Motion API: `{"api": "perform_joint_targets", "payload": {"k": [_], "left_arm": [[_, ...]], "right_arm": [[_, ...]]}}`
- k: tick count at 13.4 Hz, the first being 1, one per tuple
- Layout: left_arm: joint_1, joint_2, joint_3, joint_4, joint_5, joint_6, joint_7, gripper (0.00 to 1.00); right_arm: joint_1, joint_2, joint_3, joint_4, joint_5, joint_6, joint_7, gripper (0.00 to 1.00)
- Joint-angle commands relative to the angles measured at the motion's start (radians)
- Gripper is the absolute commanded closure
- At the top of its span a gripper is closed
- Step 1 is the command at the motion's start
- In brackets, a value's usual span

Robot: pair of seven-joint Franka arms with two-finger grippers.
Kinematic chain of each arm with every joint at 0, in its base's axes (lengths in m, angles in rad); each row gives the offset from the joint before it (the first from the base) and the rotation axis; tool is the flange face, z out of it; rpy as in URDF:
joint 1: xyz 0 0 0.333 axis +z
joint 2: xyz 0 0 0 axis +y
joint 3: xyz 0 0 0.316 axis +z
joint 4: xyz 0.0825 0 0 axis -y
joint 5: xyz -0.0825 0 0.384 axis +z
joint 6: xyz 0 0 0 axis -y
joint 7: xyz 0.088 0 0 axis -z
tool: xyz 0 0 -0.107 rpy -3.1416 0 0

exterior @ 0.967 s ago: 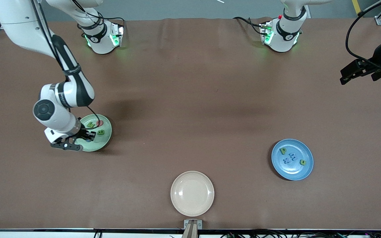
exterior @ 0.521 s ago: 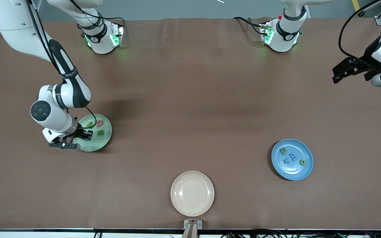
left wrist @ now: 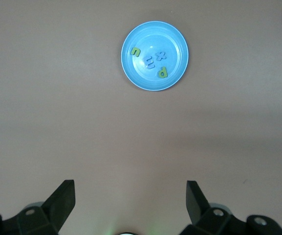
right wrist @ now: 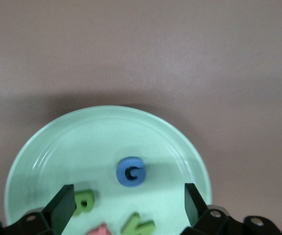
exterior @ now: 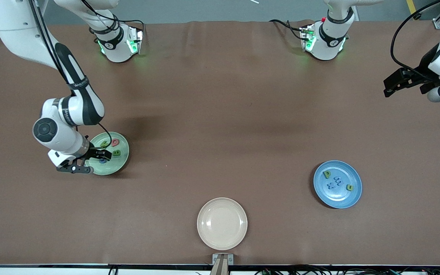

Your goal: Sort upper and lower case letters into plates

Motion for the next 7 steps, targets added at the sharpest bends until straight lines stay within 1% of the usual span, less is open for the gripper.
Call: {"api": "perform_joint_targets", "payload": {"k": [1, 3, 5, 7], "left_arm": [[0.002, -0.019, 0.002, -0.015, -0.008, -0.001, 0.004, 0.00], [-0.003, -0.017, -0.005, -0.013, -0.009, -0.006, 0.001, 0.00], [-0.001, -0.017, -0.005, -0.013, -0.009, 0.002, 0.003, 0.00], [-0.003, -0.017, -0.006, -0.010, -0.009, 0.005, 0.003, 0.00]], "right_arm": [[-0.023, -0.114, 0.009, 0.097, -0.003, -0.250, -0.116, 0.00], [-0.045, -0.134, 0.009, 0.221, -0.003, -0.448, -0.169, 0.00], [-0.063, -0.136, 0.008, 0.368, -0.001, -0.629, -0.208, 0.00], [-0.073, -0.134, 0.008, 0.469, 0.006, -0.737, -0.216, 0.00]]}}
